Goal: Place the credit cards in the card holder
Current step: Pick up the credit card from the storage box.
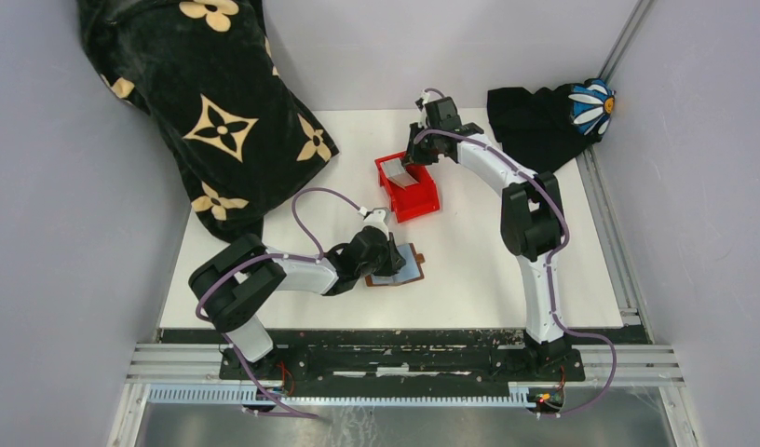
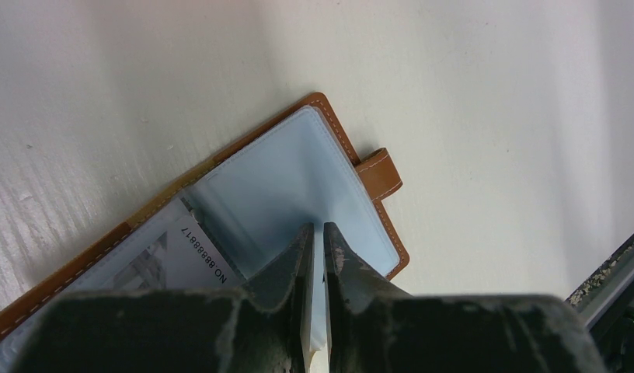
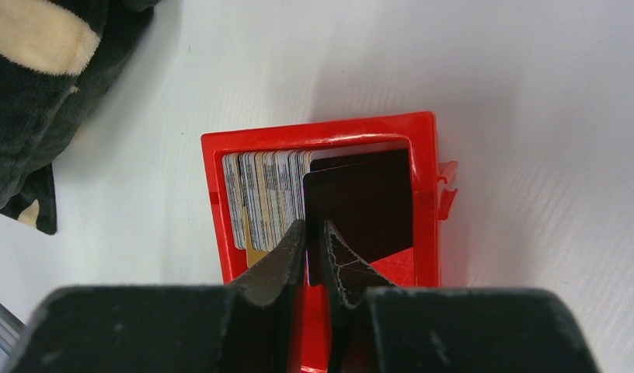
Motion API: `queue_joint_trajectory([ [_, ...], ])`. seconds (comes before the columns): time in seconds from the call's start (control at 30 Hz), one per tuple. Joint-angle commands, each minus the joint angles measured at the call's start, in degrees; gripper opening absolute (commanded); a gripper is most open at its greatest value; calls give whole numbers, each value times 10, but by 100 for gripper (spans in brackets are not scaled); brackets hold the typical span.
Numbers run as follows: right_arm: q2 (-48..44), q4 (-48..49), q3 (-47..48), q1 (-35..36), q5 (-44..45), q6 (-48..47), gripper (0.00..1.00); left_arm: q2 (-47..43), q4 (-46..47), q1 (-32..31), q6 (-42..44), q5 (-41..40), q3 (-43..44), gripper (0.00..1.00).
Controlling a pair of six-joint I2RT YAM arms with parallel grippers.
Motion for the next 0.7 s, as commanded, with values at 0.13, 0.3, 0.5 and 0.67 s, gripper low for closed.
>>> queue_joint_trajectory([
  [0.13,-42,-5,12,4,7,-2,10,12,-26,-3,17,-11,6,16],
  [0.3,-48,-36,14,7,59,-28,1,9,-25,-3,17,-12,6,16],
  [0.5,-51,-68,21,11,114,-53,1,7,-23,-3,16,-13,4,16],
  [0.67,-58,-81,24,19,164,-77,1,5,-23,-3,18,-19,5,16],
])
